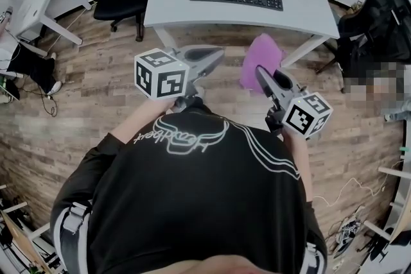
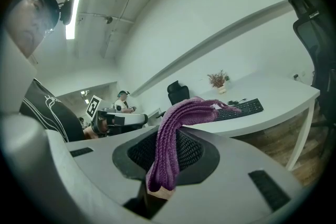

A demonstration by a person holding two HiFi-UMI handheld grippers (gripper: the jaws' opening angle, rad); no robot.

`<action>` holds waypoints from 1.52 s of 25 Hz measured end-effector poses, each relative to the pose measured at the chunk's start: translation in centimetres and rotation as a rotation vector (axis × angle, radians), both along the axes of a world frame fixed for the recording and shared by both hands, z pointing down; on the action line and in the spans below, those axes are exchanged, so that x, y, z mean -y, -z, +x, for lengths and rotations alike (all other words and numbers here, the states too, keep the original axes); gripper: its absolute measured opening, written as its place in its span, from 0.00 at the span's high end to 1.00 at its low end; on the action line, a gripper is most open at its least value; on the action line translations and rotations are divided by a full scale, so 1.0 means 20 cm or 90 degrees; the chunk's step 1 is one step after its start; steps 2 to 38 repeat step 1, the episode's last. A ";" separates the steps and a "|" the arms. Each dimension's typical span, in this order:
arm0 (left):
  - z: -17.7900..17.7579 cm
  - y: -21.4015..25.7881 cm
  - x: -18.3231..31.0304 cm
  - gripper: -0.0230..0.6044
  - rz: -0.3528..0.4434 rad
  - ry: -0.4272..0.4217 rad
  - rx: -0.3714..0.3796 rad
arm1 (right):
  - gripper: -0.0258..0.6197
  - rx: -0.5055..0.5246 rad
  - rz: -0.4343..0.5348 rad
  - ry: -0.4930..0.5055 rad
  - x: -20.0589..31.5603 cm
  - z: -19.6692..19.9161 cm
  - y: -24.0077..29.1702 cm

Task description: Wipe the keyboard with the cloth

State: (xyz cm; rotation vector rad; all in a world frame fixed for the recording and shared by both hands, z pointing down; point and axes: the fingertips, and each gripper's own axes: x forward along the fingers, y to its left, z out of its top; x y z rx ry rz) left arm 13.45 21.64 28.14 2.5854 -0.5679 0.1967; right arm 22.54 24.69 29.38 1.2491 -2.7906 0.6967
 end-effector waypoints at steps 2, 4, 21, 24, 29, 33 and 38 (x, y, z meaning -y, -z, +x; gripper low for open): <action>0.00 0.00 -0.01 0.96 0.000 0.000 -0.001 | 0.86 0.001 0.001 -0.001 0.00 0.01 0.00; 0.00 0.00 -0.01 0.96 0.000 0.000 -0.001 | 0.86 0.001 0.001 -0.001 0.00 0.01 0.00; 0.00 0.00 -0.01 0.96 0.000 0.000 -0.001 | 0.86 0.001 0.001 -0.001 0.00 0.01 0.00; 0.00 0.00 -0.01 0.96 0.000 0.000 -0.001 | 0.86 0.001 0.001 -0.001 0.00 0.01 0.00; 0.00 0.00 -0.01 0.96 0.000 0.000 -0.001 | 0.86 0.001 0.001 -0.001 0.00 0.01 0.00; 0.00 0.00 -0.01 0.96 0.000 0.000 -0.001 | 0.86 0.001 0.001 -0.001 0.00 0.01 0.00; 0.00 0.00 -0.01 0.96 0.000 0.000 -0.001 | 0.86 0.001 0.001 -0.001 0.00 0.01 0.00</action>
